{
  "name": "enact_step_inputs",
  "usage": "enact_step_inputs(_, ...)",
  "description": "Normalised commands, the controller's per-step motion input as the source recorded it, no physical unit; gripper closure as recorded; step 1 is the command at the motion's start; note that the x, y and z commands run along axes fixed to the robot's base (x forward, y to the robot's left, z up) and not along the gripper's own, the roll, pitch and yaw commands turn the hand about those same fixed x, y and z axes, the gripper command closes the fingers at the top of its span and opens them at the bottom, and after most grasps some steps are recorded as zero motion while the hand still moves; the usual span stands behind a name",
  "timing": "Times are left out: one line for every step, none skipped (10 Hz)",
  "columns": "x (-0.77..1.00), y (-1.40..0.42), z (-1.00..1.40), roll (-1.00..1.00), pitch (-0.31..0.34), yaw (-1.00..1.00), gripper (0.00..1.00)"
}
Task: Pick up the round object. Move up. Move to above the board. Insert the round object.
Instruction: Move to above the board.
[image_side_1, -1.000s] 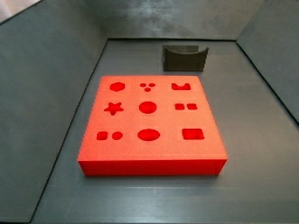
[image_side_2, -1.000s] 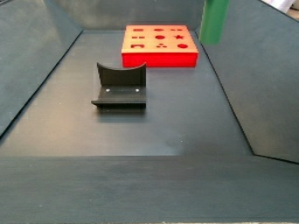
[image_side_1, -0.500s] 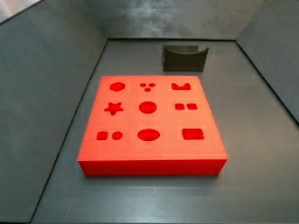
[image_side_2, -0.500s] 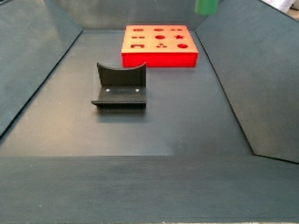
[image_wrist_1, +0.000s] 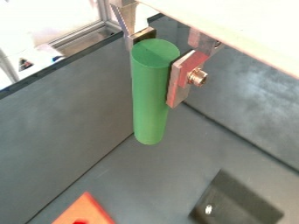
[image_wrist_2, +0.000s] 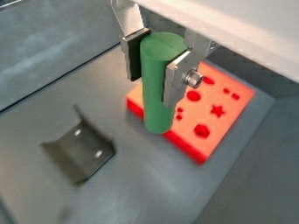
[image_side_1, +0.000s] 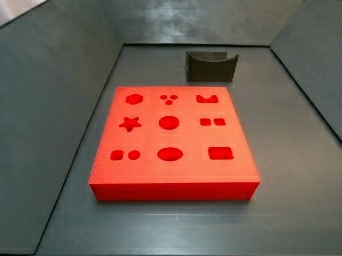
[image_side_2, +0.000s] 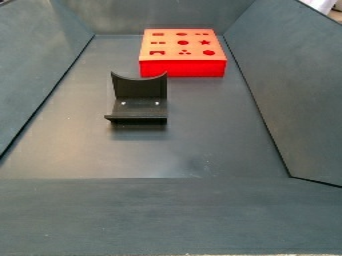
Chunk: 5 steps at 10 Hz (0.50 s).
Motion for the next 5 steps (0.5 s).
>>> enact_step_inputs(0.10, -1.00, 0.10, -0.02, 0.034, 0.00, 1.00)
enact_step_inputs(0.11, -1.00, 0.11, -0.01, 0.048, 0.00, 1.00)
enact_step_inputs(0.11, -1.00, 0.11, 0.00, 0.064, 0.01, 1.00)
enact_step_inputs(0.12, -1.00, 0.11, -0.01, 0.084, 0.01, 1.00)
enact_step_inputs(0.14, -1.00, 0.11, -0.01, 0.103, 0.01, 1.00)
